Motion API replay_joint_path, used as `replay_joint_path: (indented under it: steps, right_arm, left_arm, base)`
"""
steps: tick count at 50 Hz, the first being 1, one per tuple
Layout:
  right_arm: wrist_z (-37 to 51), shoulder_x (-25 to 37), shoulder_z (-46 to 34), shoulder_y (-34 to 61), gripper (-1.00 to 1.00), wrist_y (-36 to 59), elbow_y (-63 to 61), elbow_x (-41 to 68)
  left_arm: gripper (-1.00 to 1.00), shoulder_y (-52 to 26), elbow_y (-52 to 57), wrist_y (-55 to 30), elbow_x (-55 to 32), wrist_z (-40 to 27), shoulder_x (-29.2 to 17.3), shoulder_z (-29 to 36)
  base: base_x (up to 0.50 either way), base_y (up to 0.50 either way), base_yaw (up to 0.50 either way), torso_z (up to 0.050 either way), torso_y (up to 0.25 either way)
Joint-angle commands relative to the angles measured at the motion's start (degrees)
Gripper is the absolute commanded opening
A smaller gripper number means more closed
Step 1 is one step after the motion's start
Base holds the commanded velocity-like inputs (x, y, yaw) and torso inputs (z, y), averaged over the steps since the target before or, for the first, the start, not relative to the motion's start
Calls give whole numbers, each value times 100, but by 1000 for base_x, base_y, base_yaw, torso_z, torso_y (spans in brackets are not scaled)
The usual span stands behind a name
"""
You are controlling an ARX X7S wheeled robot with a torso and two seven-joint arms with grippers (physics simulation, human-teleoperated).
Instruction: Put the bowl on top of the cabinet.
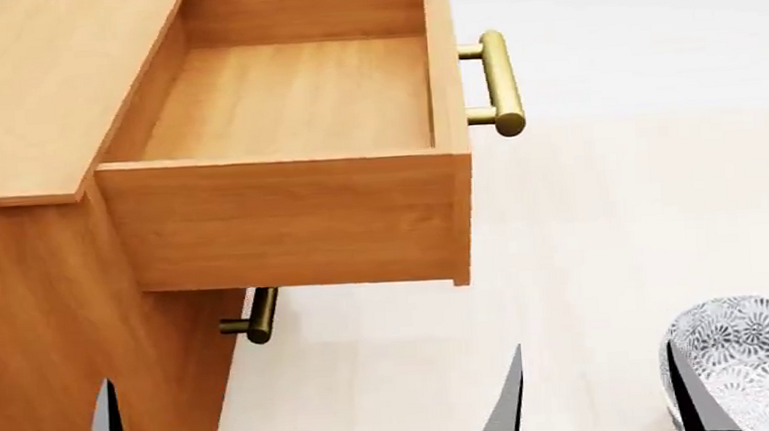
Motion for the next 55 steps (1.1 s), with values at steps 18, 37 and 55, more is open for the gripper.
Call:
replay_joint_path:
  steps: [18, 37, 55]
  right_arm:
    - [-111, -46, 129, -2, 100, -113, 98, 232]
    - [21, -174, 256, 54, 100, -268, 251, 600]
    - [197, -115, 354, -28, 100, -340, 207, 781]
  left_arm:
    - [100, -41, -103, 149, 18, -46, 33, -100]
    - [100, -71, -146, 141, -18, -117, -13, -45]
    - [100, -118, -48, -137, -220, -244, -104, -11]
  base:
    - [0, 380, 0, 0, 0]
    - [0, 0, 0, 0, 0]
    - [0, 0, 0, 32, 0]
